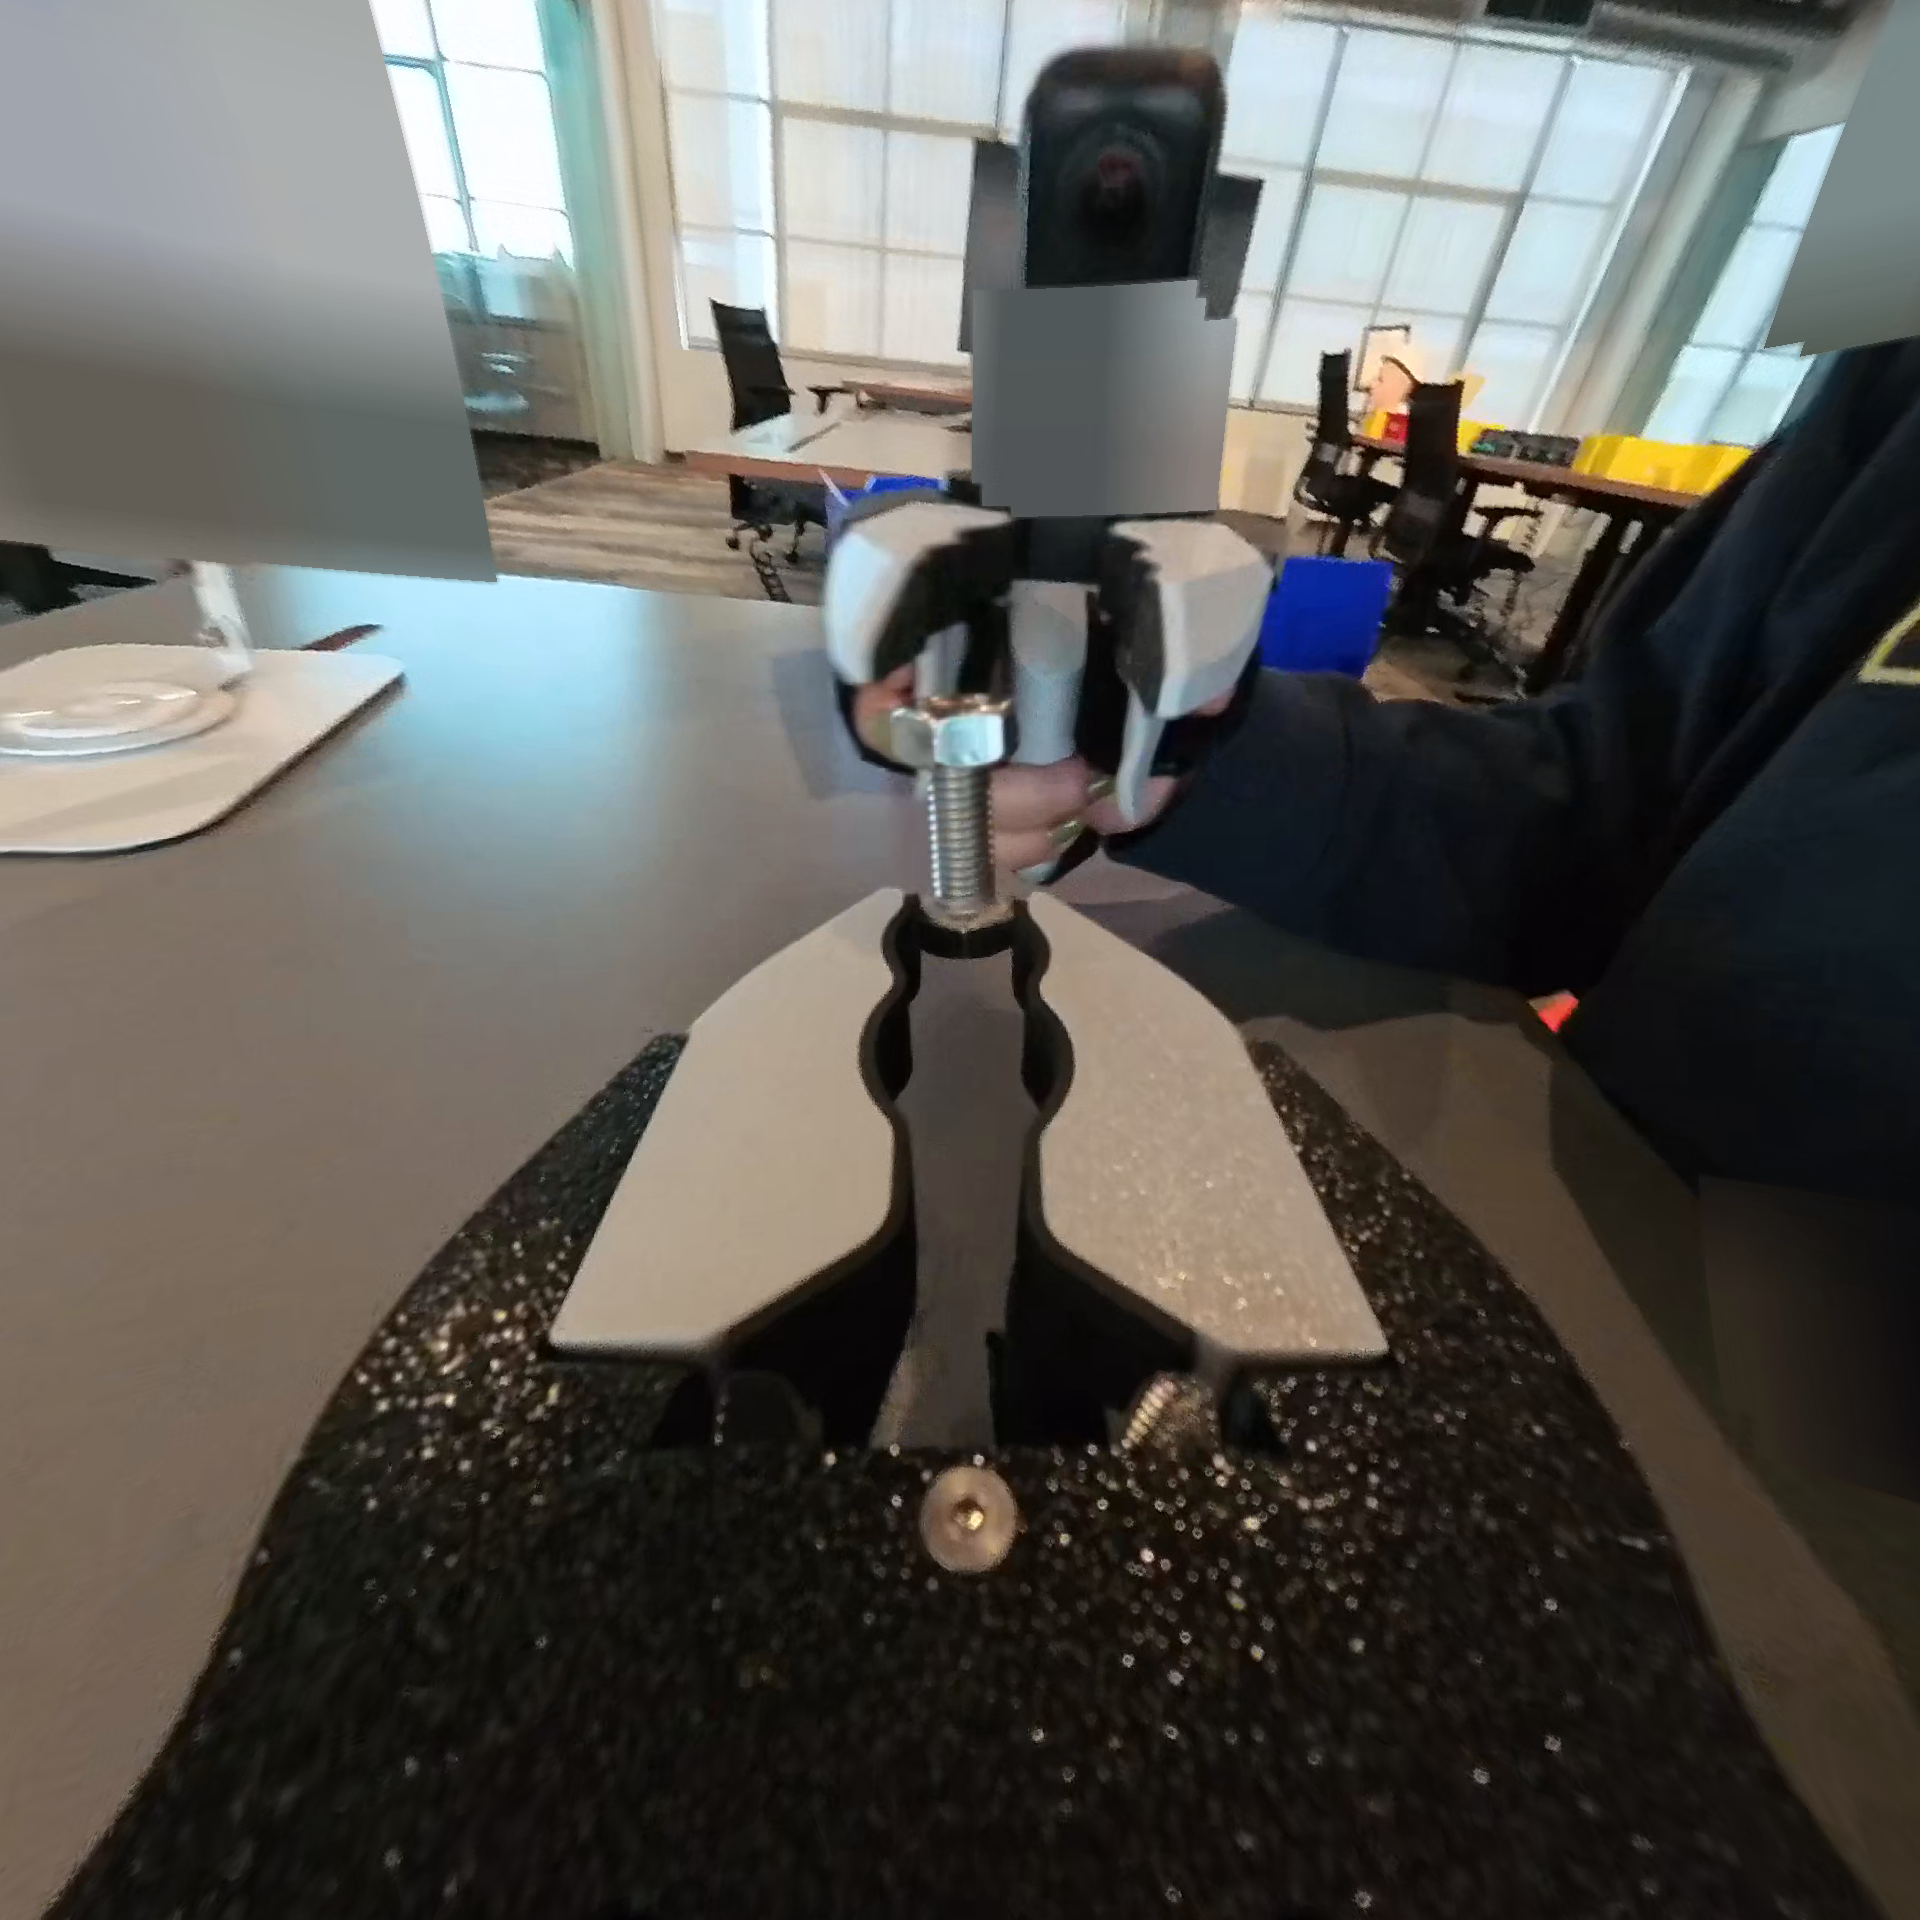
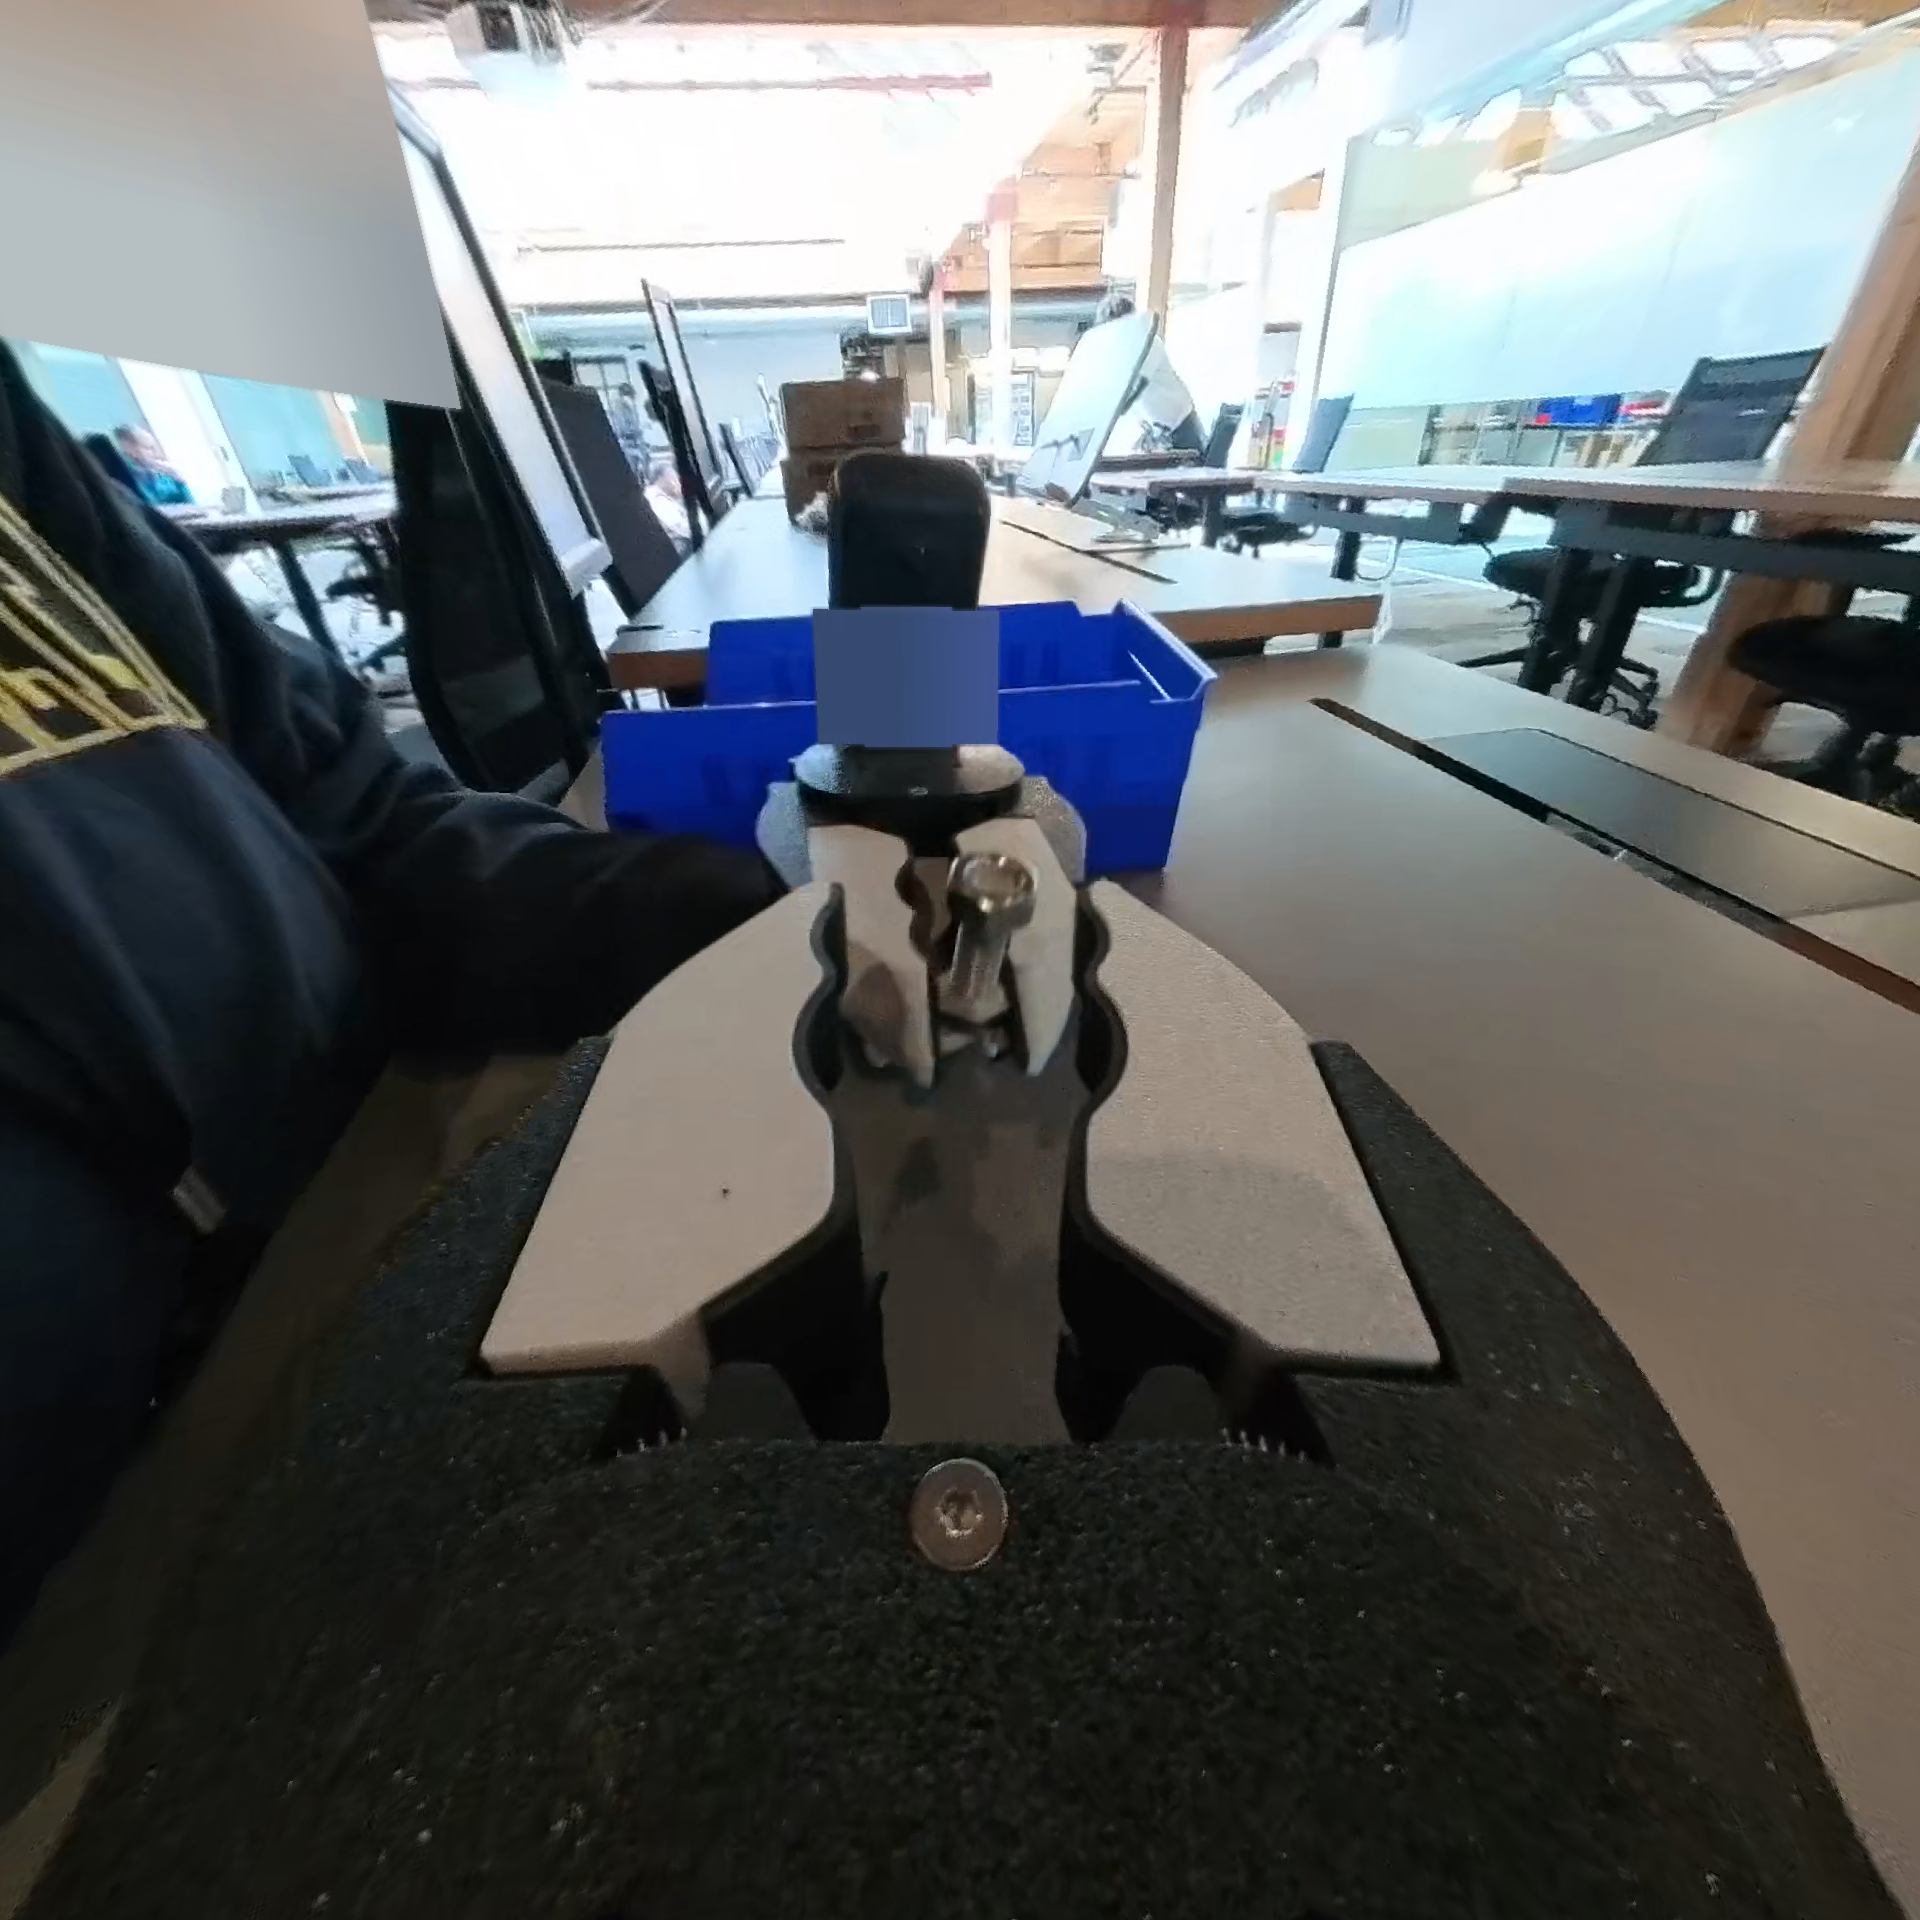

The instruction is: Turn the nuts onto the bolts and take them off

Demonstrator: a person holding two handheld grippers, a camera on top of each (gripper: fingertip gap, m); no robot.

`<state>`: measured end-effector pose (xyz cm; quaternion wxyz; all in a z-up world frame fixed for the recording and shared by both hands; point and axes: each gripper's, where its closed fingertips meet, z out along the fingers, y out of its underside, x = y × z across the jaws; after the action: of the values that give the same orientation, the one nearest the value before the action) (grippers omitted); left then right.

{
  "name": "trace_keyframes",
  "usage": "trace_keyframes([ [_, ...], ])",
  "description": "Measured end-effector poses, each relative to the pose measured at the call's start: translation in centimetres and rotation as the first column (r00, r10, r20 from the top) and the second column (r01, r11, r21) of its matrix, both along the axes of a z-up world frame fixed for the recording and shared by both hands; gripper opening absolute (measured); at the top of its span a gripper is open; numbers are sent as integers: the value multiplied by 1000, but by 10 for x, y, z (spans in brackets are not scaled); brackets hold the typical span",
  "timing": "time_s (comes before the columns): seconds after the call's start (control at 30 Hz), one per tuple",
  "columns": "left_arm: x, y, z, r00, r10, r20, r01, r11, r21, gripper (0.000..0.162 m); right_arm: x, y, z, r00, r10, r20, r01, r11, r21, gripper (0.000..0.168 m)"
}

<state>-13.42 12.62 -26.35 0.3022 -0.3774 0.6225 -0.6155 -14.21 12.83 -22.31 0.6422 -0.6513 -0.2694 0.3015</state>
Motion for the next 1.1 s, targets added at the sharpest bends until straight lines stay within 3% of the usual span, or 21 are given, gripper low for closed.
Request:
trace_keyframes([
  [0.13,3,-18,-6,998,-55,-26,56,998,43,16,-23,9,-8,997,-14,69,13,1000,18,56],
  [0.23,0,-10,-2,999,-34,-9,34,999,20,16,-22,1,-12,993,20,120,-21,1000,7,46],
  [0.33,-2,6,2,1000,11,3,-11,1000,-29,16,-3,-6,-2,998,19,54,-20,1000,14,34],
  [0.4,-2,4,1,1000,-1,-3,1,1000,-17,16,2,-2,4,1000,-19,10,19,999,42,43],
  [0.57,2,-16,-4,998,-60,-26,60,998,25,16,-21,9,-6,997,-35,75,32,998,45,56],
  [0.7,-5,-2,4,1000,-26,12,27,998,-50,16,-16,1,-7,994,-15,107,11,999,41,41],
  [0.77,-6,9,6,1000,5,13,-4,997,-76,16,-8,-8,1,998,24,53,-27,998,50,27],
  [0.83,-6,8,4,1000,1,4,0,999,-54,16,-1,-4,7,1000,-16,2,16,998,66,39],
  [0.97,-3,-11,-2,998,-58,-21,58,998,-1,16,-20,6,-6,996,-36,80,32,998,53,55],
  [1.1,-4,-16,-2,998,-69,-15,69,998,2,16,-34,6,-19,979,-30,203,17,998,68,54],
])
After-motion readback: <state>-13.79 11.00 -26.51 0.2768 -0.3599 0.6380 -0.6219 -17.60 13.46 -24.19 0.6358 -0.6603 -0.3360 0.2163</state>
